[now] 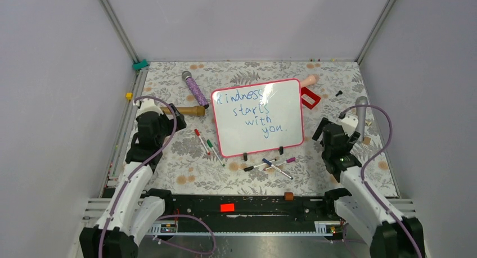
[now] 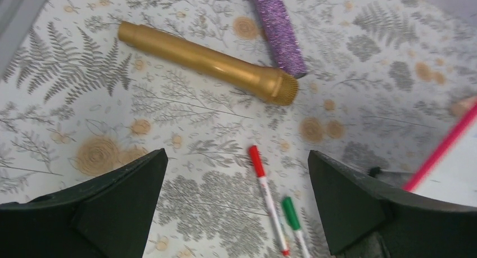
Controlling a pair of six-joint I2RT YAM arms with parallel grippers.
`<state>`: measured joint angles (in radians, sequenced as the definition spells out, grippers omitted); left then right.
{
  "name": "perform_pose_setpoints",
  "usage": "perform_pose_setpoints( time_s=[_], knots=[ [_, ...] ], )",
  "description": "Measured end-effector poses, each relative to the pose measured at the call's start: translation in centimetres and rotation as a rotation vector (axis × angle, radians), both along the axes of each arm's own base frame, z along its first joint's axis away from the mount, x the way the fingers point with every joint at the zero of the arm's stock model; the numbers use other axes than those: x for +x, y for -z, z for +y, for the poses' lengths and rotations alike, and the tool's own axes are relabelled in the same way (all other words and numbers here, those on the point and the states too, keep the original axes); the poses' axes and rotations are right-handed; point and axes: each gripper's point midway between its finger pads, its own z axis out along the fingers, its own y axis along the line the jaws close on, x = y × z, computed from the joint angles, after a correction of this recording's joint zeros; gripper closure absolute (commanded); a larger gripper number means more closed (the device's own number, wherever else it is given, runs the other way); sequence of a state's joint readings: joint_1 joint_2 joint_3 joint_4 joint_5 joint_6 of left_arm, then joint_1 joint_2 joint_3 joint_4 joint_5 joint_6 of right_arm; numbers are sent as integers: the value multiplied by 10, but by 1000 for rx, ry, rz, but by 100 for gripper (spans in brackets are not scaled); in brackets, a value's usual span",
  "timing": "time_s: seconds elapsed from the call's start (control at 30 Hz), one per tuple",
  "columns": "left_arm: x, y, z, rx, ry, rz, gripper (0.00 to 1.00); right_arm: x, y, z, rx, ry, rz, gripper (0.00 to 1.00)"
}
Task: Write a sentence on the whiteboard
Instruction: Reset both arms
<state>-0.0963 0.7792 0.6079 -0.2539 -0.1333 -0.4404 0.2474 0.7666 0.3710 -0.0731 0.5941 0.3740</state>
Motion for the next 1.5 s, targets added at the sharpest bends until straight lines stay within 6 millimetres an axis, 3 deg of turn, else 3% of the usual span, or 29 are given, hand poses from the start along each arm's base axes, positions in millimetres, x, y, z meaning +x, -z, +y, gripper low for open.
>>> perform_pose_setpoints(
  time_s=[0.1, 0.23, 0.37, 0.5, 0.6, 0.7, 0.77, 0.9, 0.93, 0.97, 1.5],
  knots=[
    [11, 17, 9, 93, 0, 9, 8, 14, 12, -12, -55, 25, 46, 0],
    [16, 53, 16, 185, 16, 47, 9, 38, 18, -13, -74, 4, 48, 0],
    [23, 75, 20, 232, 24, 53, 10, 63, 25, -2, -80, -104, 0, 1],
    [33, 91, 23, 294, 46, 14, 17, 74, 32, 10, -91, -229, -30, 3],
    [40, 101, 26, 324, 77, 4, 17, 84, 35, 10, -94, -272, -55, 5],
    [53, 102, 29, 335, 83, -15, 19, 88, 36, 17, -94, -329, -67, 3],
    [62, 101, 30, 332, 86, -22, 14, 91, 32, 21, -96, -353, -98, 2],
    [72, 89, 25, 325, 101, -146, 26, 91, 34, 24, -94, -375, -112, 1],
    [69, 89, 24, 324, 102, -171, 6, 91, 34, 24, -93, -376, -114, 1],
    [66, 92, 24, 323, 101, -173, 1, 92, 33, 23, -95, -374, -120, 1],
    [70, 78, 25, 328, 78, -248, 1, 91, 30, 19, -97, -344, -171, 1]
  ],
)
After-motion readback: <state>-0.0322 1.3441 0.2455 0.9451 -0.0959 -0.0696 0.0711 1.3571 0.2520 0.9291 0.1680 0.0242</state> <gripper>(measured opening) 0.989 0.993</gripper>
